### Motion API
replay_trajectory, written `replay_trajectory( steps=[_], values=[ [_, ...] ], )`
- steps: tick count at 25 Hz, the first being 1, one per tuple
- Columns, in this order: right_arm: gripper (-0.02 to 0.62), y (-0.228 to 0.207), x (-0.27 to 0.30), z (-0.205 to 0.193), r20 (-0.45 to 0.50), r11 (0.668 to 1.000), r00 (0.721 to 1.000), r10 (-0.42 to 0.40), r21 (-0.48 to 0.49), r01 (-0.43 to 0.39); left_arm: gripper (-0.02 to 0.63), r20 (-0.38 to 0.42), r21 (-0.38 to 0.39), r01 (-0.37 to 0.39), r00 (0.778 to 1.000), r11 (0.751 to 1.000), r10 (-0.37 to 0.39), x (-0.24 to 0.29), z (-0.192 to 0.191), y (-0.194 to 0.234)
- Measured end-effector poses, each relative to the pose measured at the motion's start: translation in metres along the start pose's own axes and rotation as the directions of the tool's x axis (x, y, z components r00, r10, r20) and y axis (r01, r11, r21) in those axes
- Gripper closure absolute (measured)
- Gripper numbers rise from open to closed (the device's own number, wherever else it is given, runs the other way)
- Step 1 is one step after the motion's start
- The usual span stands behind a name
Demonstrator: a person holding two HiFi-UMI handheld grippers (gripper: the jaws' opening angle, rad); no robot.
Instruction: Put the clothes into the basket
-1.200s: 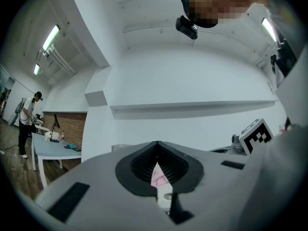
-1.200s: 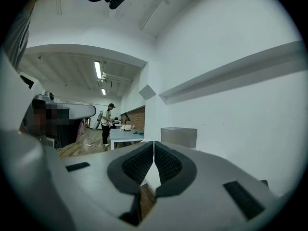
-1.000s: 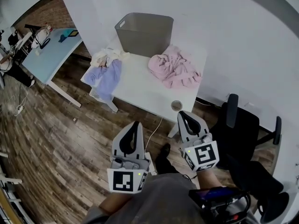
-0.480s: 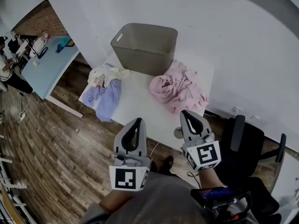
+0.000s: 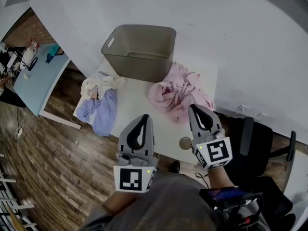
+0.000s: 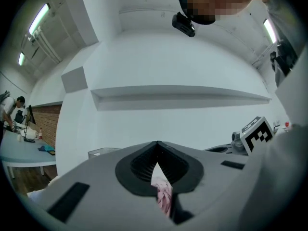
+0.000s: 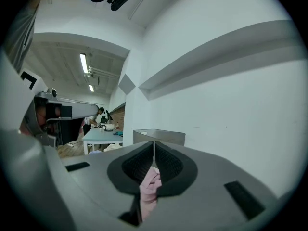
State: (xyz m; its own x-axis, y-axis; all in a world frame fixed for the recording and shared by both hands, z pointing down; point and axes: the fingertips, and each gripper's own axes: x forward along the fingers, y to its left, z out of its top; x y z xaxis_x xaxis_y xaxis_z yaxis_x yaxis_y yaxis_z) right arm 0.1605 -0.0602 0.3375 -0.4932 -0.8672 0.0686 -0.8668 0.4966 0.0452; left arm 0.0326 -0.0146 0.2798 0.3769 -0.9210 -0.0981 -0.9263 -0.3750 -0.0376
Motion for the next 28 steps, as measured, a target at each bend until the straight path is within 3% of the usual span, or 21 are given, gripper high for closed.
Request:
replay_trajectory(
  steps=[7, 11, 18, 20, 24, 28],
  values=[
    [0.568, -0.02, 0.03, -0.027, -0.071, 0.998, 0.995, -0.064, -0.005, 0.063, 0.597, 0.004, -0.054, 0.11, 0.994, 0.992, -0.11, 0.057, -0.022, 0.012],
    [0.491, -0.04, 0.047, -0.053, -0.167, 0.995, 0.981, -0.094, 0.007, 0.097, 0.597, -0.008, -0.067, 0.166, 0.986, 0.984, -0.167, 0.086, -0.033, 0.011],
    [0.267, -0.062, 0.077, -0.113, -0.283, 0.992, 0.95, -0.129, -0.033, 0.125, 0.597, -0.061, -0.131, 0.208, 0.974, 0.969, -0.217, 0.12, -0.066, 0.024],
    [0.167, -0.072, 0.082, -0.137, -0.341, 0.99, 0.929, -0.142, -0.031, 0.14, 0.598, -0.077, -0.153, 0.211, 0.971, 0.966, -0.224, 0.13, -0.077, 0.027],
    [0.085, -0.089, 0.085, -0.189, -0.475, 0.989, 0.868, -0.147, -0.045, 0.143, 0.597, -0.108, -0.192, 0.215, 0.965, 0.957, -0.239, 0.148, -0.1, 0.033],
    [0.044, -0.096, 0.085, -0.244, -0.632, 0.988, 0.761, -0.15, -0.115, 0.099, 0.597, -0.137, -0.211, 0.214, 0.96, 0.954, -0.245, 0.164, -0.119, 0.039]
  ],
)
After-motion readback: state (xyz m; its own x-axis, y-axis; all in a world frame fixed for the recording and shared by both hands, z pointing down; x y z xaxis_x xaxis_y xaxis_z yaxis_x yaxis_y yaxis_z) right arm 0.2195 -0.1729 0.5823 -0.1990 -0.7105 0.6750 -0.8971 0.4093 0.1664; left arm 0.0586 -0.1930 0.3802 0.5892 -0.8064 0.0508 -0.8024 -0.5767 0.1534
